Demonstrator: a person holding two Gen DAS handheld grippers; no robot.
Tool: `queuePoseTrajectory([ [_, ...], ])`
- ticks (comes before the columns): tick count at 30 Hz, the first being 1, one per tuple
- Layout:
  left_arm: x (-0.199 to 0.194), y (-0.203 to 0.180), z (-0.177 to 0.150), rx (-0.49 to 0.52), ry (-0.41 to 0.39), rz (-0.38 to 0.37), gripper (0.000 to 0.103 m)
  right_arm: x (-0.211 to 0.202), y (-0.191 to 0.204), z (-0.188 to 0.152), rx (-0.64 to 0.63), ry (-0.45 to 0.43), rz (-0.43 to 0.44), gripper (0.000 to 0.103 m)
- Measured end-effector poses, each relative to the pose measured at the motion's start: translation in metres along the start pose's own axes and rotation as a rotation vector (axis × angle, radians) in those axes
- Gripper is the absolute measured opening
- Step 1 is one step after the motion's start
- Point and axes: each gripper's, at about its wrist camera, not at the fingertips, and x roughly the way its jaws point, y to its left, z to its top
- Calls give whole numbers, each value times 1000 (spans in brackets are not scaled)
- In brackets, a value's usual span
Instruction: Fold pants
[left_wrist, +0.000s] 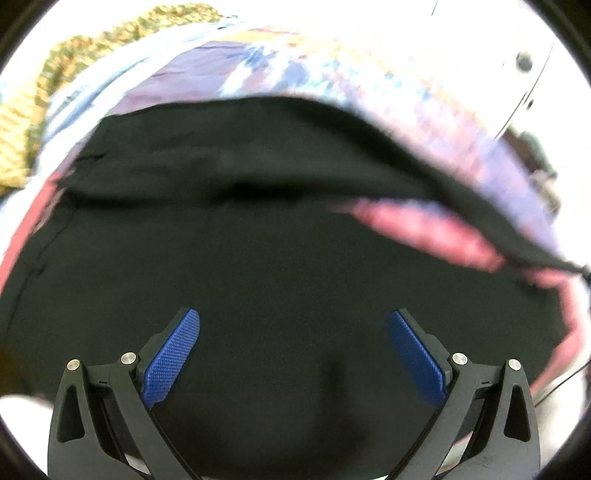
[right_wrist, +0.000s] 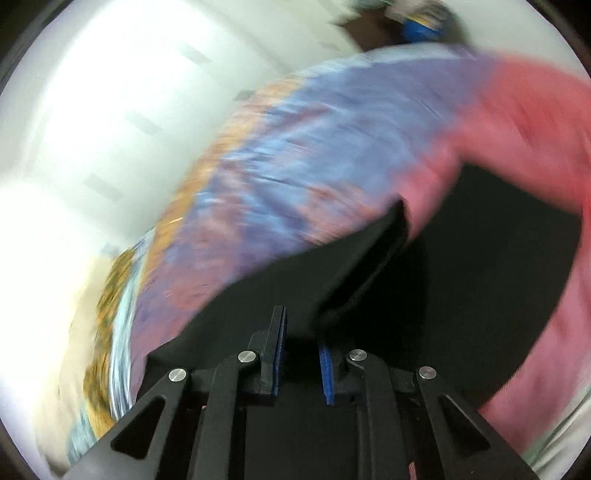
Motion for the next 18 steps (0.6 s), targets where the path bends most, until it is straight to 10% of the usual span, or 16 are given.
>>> queuePoseTrajectory([
  [6,32,3,108,-233,50,-331,102,-66,60,14,-219,-57,169,18],
  [16,111,4,167,-427,167,-288,101,-171,56,3,-265,-137,359,14],
  [17,113,4,168,-429,167,-280,91,-179,51,4,-260,-145,374,14],
  [18,116,5,168,-426,167,-276,58,-183,45,8,-256,-152,378,14],
])
